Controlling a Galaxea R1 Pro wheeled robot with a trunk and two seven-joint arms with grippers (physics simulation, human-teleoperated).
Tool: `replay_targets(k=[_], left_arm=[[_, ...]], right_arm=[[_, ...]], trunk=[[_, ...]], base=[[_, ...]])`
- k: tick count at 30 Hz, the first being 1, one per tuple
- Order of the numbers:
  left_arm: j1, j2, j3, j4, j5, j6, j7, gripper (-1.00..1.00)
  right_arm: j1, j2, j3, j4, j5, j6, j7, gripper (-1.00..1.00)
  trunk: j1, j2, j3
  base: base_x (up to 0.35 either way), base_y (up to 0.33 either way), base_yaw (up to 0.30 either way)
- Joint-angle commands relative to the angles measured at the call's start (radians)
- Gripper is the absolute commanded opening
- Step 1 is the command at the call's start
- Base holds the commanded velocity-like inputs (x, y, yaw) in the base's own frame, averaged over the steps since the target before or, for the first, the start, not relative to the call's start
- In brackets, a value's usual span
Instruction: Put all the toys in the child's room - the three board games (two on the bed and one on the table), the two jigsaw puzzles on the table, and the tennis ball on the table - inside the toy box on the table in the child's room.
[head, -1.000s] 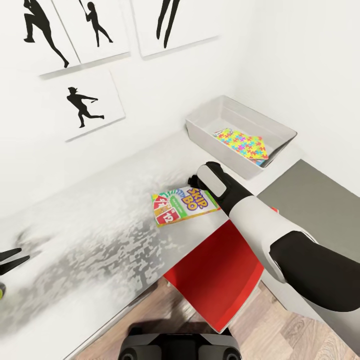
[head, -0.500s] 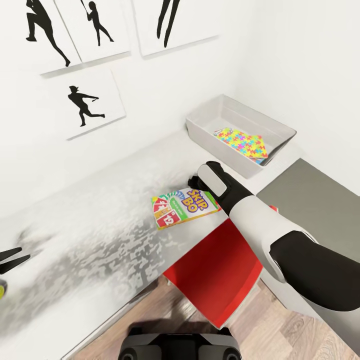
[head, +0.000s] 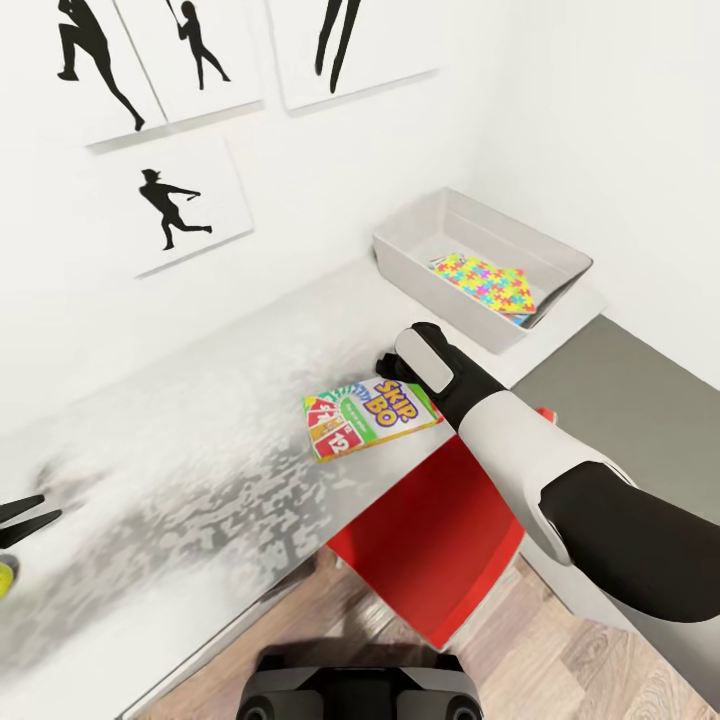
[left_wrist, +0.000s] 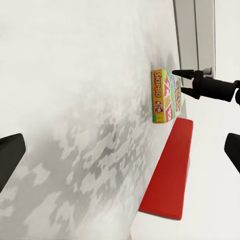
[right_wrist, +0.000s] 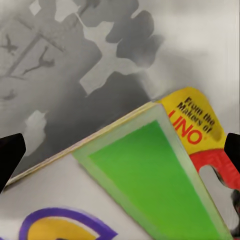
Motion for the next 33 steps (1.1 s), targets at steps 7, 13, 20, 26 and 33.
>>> replay_targets(k=[7, 13, 20, 26, 33], left_arm=[[-0.001, -0.001, 0.0, 0.0, -0.001, 0.011, -0.004, 1.0], [-0.001, -0.001, 0.0, 0.0, -0.001, 0.011, -0.004, 1.0], [-0.001, -0.001, 0.0, 0.0, -0.001, 0.011, -0.004, 1.0], [-0.001, -0.001, 0.0, 0.0, -0.001, 0.011, -0.004, 1.0], [-0.001, -0.001, 0.0, 0.0, -0.002, 0.011, -0.004, 1.0]], right_arm=[[0.0, 0.0, 0.002, 0.0, -0.021, -0.001, -0.007, 1.0], [0.0, 0.0, -0.033, -0.002, -0.025, -0.002, -0.002, 1.0], [0.001, 0.0, -0.081, -0.002, -0.021, -0.001, -0.004, 1.0], [0.001, 0.0, -0.084, -0.002, -0.021, 0.012, -0.003, 1.0], [0.0, 0.0, -0.085, -0.002, -0.023, 0.025, -0.013, 1.0]], trunk=[[0.001, -0.001, -0.002], [0.001, -0.001, -0.002], [0.001, -0.001, -0.002], [0.001, -0.001, -0.002], [0.001, -0.001, -0.002]], base=[[-0.001, 0.108, 0.0], [0.0, 0.01, 0.0], [0.0, 0.0, 0.0], [0.0, 0.0, 0.0], [-0.042, 0.02, 0.0]])
